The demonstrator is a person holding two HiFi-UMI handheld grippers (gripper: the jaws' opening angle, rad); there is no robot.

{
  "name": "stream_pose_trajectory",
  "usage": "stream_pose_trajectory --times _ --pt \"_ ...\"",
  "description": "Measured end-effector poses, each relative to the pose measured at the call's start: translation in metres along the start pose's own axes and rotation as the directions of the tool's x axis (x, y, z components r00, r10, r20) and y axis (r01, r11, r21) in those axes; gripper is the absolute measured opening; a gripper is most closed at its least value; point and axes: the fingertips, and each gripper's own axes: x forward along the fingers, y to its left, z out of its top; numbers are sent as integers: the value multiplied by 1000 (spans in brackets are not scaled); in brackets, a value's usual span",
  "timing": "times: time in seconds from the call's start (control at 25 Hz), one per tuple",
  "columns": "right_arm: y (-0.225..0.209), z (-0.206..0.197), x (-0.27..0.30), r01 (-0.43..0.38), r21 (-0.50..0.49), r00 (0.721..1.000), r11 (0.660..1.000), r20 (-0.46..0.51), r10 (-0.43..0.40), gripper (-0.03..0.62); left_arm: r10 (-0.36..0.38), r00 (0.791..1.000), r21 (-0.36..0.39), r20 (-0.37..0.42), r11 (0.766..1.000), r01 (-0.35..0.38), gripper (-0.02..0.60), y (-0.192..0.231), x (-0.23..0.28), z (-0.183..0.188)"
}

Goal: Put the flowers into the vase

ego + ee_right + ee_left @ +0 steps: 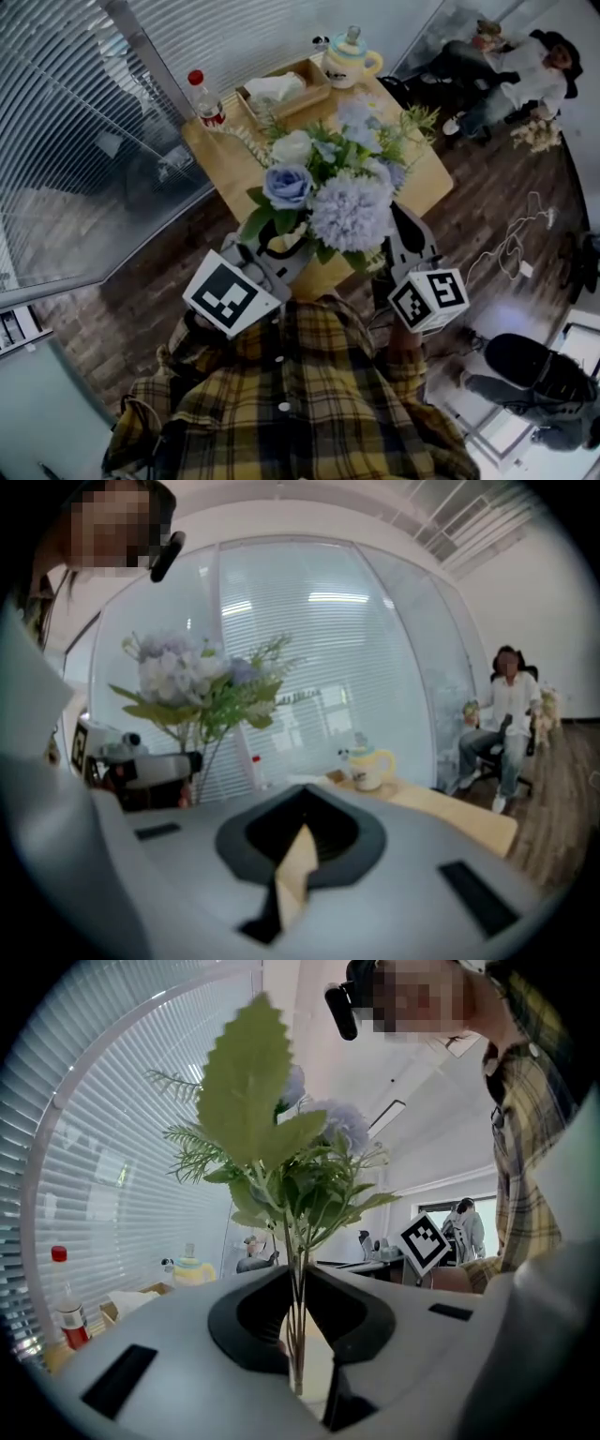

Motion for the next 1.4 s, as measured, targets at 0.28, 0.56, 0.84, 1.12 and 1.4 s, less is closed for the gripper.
stream_pose_trajectory --times 0.28,0.56,0.84,1.12,1.4 --pt "5 -2 -1 0 4 1000 1000 -1 0 12 -26 997 -9 -75 1000 26 92 -6 -11 -16" --pt "5 -4 -3 5 9 1000 1000 -3 -5 12 -34 978 41 -208 998 43 129 -6 -19 -37" --pt "5 -5 -4 7 15 1000 1000 -7 -6 12 -31 938 51 -344 997 52 158 -8 -27 -56" --pt "8 -7 -5 9 17 1000 1000 -5 -9 12 -23 916 36 -401 999 40 207 -7 -36 -62" --pt "10 -8 -7 10 20 1000 1000 -2 -10 12 -17 889 55 -458 997 48 213 -11 -44 -68"
